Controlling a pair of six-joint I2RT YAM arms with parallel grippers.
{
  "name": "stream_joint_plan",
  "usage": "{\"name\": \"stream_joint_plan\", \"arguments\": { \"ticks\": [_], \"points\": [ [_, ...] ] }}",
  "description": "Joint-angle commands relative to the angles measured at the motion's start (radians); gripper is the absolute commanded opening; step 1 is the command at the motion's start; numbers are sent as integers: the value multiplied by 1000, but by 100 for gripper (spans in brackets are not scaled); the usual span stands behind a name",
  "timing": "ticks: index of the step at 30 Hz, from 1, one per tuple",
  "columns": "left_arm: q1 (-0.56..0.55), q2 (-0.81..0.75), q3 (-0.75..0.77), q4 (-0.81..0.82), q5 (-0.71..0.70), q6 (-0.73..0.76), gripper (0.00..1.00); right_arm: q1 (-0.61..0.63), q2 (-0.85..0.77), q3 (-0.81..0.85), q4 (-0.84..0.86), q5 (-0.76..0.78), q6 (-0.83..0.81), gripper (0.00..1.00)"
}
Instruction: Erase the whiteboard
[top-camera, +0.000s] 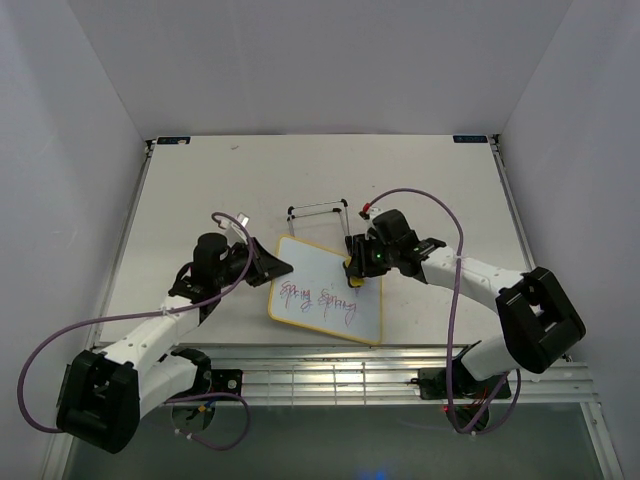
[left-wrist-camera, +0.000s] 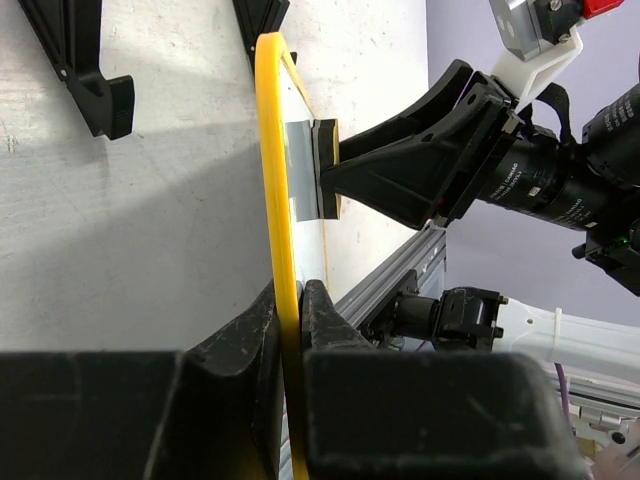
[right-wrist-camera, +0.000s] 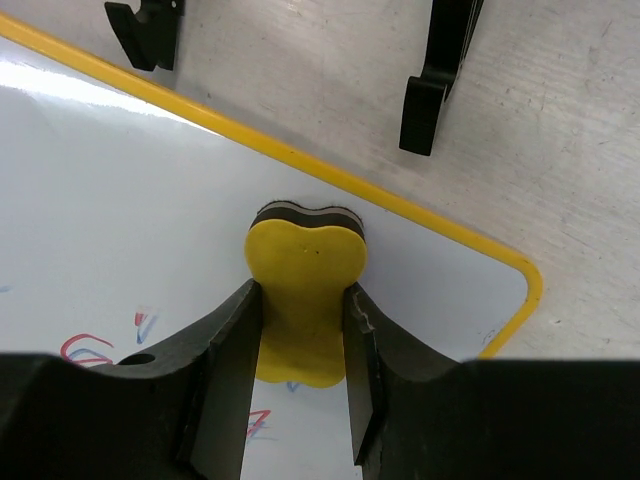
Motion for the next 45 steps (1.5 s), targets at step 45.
{"name": "stream_joint_plan", "arguments": {
  "ticks": [45],
  "points": [
    [-21,-152,-68,128,-102,-3,0,-101,94,-249,-98,-18,2,26]
  ]
}}
